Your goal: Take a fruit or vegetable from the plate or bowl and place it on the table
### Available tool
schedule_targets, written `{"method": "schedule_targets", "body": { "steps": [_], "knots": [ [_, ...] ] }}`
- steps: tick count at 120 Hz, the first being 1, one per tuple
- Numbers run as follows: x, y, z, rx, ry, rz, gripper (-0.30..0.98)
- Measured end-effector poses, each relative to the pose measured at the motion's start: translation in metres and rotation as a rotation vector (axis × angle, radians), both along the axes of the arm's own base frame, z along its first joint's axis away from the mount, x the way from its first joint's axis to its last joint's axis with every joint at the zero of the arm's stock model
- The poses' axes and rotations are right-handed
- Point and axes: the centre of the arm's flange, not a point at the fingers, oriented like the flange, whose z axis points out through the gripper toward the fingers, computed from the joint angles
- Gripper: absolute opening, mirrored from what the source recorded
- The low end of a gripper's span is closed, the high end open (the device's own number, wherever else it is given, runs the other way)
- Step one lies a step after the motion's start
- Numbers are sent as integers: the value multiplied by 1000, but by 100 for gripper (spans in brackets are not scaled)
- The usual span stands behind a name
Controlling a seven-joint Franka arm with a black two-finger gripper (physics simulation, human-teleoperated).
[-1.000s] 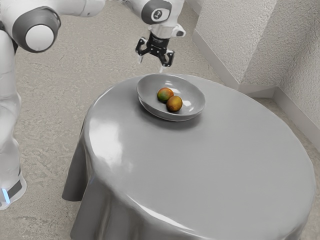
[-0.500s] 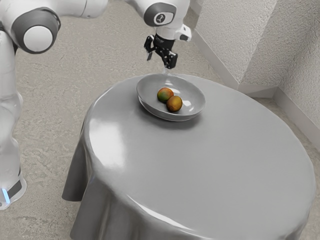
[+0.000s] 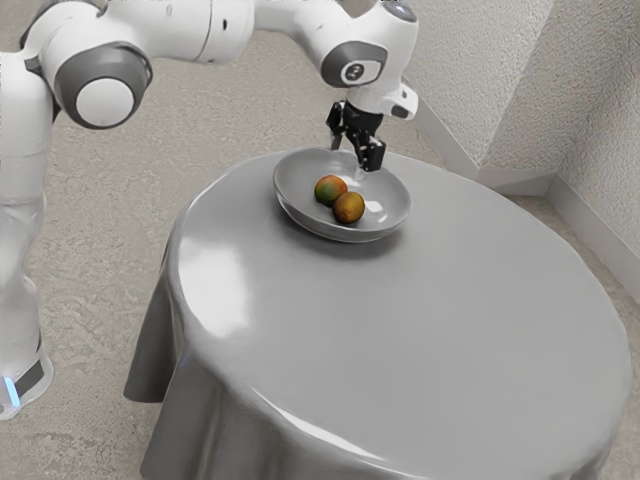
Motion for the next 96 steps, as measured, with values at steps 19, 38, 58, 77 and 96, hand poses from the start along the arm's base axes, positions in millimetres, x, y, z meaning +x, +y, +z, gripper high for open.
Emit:
{"method": "schedule_targets", "body": {
  "steps": [19,38,58,77,96],
  "knots": [
    [4,7,-13,-23,10,0,69],
    [7,10,-19,-100,-10,49,69],
    [11,5,-16,-236,-65,186,69],
    [13,6,-20,-325,-81,311,69],
    [10,23,-20,-387,-97,452,69]
  ]
}}
